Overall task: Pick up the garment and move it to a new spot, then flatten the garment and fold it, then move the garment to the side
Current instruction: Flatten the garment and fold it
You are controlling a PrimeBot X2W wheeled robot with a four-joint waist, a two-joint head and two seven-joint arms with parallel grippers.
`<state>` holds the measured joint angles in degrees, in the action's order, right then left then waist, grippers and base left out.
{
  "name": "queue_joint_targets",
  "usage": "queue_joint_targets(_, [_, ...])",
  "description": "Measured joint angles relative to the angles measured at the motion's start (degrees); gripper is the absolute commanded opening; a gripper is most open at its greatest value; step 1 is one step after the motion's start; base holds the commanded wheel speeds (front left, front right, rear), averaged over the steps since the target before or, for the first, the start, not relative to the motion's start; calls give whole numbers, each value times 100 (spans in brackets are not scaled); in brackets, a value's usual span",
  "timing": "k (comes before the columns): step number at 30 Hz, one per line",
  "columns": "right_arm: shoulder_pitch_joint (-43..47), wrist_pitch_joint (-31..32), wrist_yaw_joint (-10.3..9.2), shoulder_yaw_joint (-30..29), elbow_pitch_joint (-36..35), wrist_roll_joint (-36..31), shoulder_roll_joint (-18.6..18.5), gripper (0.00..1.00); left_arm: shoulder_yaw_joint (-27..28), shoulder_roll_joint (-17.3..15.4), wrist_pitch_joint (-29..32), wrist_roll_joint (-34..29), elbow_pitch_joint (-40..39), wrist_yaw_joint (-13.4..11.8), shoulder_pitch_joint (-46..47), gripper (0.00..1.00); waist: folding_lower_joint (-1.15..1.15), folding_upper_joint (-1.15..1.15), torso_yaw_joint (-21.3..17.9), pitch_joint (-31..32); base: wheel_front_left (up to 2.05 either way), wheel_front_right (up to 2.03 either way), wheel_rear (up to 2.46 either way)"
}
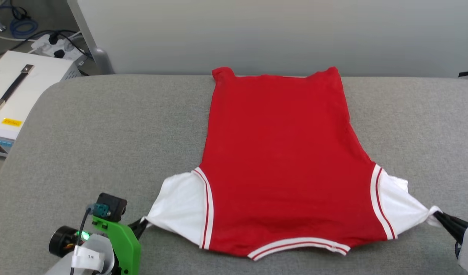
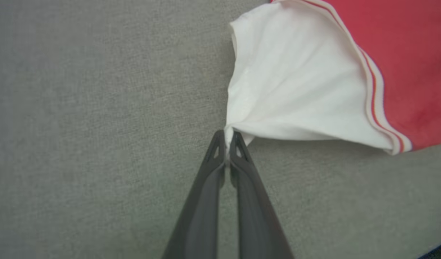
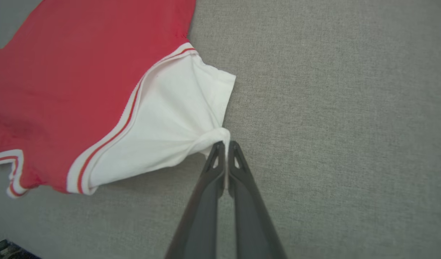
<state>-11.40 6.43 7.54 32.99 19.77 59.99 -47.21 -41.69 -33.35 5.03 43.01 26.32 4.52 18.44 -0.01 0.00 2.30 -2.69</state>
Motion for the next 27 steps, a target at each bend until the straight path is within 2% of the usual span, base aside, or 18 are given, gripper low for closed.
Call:
queue_joint_targets(10, [879,1113,0,-132,-368,567,-291,0,-90,-519,828,393,-1032,-229,-764,0,0,0,137,345,0,0,0])
queue_joint_targets(18, [1170,1503,0,-573,-549,537,-319,0,-80,-620,1210,603,-1874,-466,-880,0,0,0,210,171,0,0,0])
queue_joint_targets(19, [1171,1550,0,-632,-559,519,-312,29,-75,-637,1250,612,-1965,-493,-880,0,0,0,216,142,0,0,0])
queue_joint_targets(20, [1171,1570,0,-722,-580,479,-301,100,-68,-671,1310,625,-2076,-527,-878,0,0,0,225,103,0,0,0])
queue_joint_targets(27, [1003,1967,-1,-1430,-973,480,-266,100,-31,-951,1798,625,-3093,-809,-843,0,0,0,300,-223,0,0,0])
